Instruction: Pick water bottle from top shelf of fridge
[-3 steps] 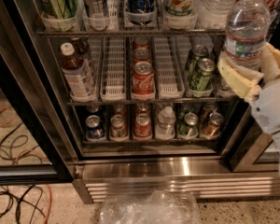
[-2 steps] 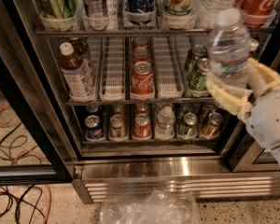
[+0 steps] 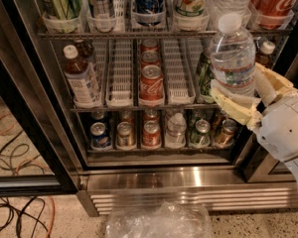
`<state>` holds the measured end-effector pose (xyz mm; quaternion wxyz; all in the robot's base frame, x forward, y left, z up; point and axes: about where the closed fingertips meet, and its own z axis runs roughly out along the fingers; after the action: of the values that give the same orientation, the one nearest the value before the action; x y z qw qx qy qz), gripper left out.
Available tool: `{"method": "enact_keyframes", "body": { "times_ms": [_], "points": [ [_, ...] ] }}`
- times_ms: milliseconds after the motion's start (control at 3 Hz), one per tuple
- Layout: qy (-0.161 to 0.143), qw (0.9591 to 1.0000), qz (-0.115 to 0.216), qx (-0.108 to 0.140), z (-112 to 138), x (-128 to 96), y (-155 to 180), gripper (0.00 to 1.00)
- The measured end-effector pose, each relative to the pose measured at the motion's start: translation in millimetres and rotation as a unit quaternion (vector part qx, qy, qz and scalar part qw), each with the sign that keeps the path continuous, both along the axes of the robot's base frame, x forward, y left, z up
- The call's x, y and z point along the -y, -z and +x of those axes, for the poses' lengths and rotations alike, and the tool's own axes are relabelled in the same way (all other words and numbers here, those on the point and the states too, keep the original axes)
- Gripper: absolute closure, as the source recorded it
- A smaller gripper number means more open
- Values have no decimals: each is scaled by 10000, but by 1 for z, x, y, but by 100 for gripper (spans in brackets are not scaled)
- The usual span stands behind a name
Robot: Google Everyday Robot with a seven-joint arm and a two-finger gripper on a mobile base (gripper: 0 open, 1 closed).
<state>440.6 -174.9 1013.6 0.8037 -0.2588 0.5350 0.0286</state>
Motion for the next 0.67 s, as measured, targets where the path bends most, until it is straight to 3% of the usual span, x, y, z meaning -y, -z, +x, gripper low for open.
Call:
{"method": "enact_keyframes", "body": {
  "times_ms": [333,667],
  "points": [
    [-194,9998,-51,53,-2,-8,-2,100],
    [-833,9958,-358,123,-7,-41,-1,100]
  ]
}}
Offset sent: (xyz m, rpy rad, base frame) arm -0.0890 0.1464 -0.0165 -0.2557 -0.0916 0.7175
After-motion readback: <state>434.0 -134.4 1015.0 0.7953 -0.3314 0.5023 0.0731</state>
